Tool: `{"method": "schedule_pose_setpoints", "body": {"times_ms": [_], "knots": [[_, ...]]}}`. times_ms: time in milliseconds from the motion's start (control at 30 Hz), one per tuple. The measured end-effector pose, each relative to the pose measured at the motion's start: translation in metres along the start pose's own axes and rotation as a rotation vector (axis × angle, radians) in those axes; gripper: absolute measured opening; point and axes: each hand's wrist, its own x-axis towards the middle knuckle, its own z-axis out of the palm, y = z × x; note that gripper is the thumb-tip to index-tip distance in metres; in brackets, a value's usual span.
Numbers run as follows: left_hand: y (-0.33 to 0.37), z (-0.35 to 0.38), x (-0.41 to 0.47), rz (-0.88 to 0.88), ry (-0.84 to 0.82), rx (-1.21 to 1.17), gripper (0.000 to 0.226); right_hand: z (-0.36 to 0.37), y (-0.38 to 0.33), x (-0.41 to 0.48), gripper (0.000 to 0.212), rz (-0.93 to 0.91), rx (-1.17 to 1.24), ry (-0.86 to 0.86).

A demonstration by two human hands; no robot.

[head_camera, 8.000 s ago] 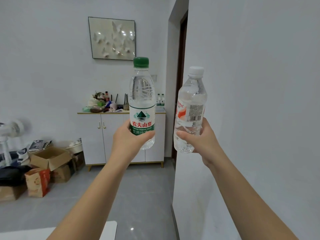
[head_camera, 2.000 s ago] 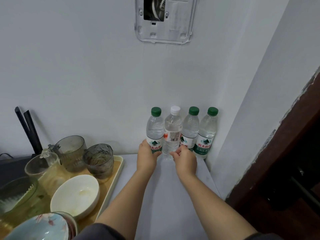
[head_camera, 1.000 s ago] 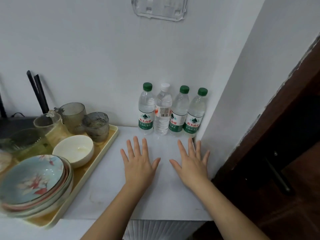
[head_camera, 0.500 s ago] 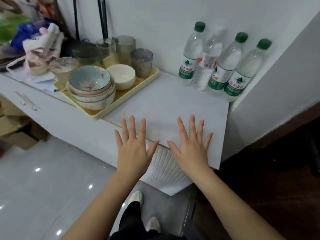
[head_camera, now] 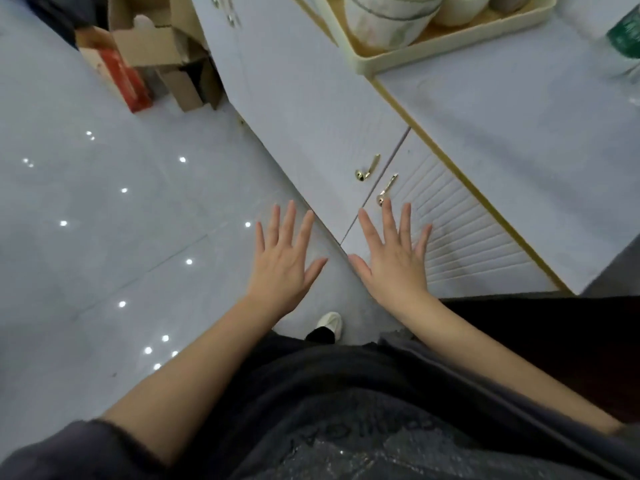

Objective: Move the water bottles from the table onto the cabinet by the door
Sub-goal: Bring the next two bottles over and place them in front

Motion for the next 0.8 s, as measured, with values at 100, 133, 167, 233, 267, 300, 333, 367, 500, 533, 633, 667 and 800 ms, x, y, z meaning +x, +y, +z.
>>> {"method": "schedule_pose_setpoints", "body": {"times_ms": [100,133,167,233,267,300,333,367,500,533,633,667,800], "knots": [[-0.028,0.015,-0.024,-0.086,-0.092,0.031,0.075,0.013,-0.029,0.006,0.076,-0.081,-0.038,-0.112],[-0.038,0.017,-0.032,-0.125,-0.122,0.033,0.076,0.016,-0.041,0.009,0.076,-0.114,-0.041,-0.136],[-0.048,0.019,-0.041,-0.166,-0.148,0.030,0.076,0.020,-0.054,0.011,0.076,-0.148,-0.046,-0.159],[-0.072,0.021,-0.058,-0.247,-0.197,0.006,0.077,0.027,-0.083,0.016,0.076,-0.214,-0.064,-0.192],[-0.085,0.021,-0.068,-0.287,-0.216,-0.009,0.077,0.029,-0.099,0.017,0.076,-0.246,-0.076,-0.205],[-0.099,0.021,-0.079,-0.323,-0.227,-0.023,0.078,0.031,-0.117,0.019,0.076,-0.279,-0.087,-0.218],[-0.113,0.019,-0.090,-0.356,-0.233,-0.036,0.078,0.032,-0.136,0.020,0.075,-0.310,-0.094,-0.228],[-0.127,0.019,-0.102,-0.387,-0.233,-0.049,0.078,0.034,-0.155,0.020,0.075,-0.341,-0.100,-0.237],[-0.185,0.017,-0.148,-0.513,-0.208,-0.086,0.078,0.043,-0.237,0.020,0.074,-0.474,-0.146,-0.265],[-0.198,0.017,-0.160,-0.549,-0.210,-0.088,0.077,0.046,-0.257,0.020,0.074,-0.511,-0.160,-0.275],[-0.229,0.019,-0.196,-0.680,-0.219,-0.111,0.073,0.053,-0.311,0.022,0.074,-0.622,-0.196,-0.301],[-0.237,0.019,-0.208,-0.728,-0.214,-0.128,0.073,0.054,-0.327,0.023,0.073,-0.663,-0.208,-0.303],[-0.259,0.023,-0.249,-0.906,-0.187,-0.196,0.072,0.057,-0.385,0.023,0.074,-0.817,-0.267,-0.302]]}}
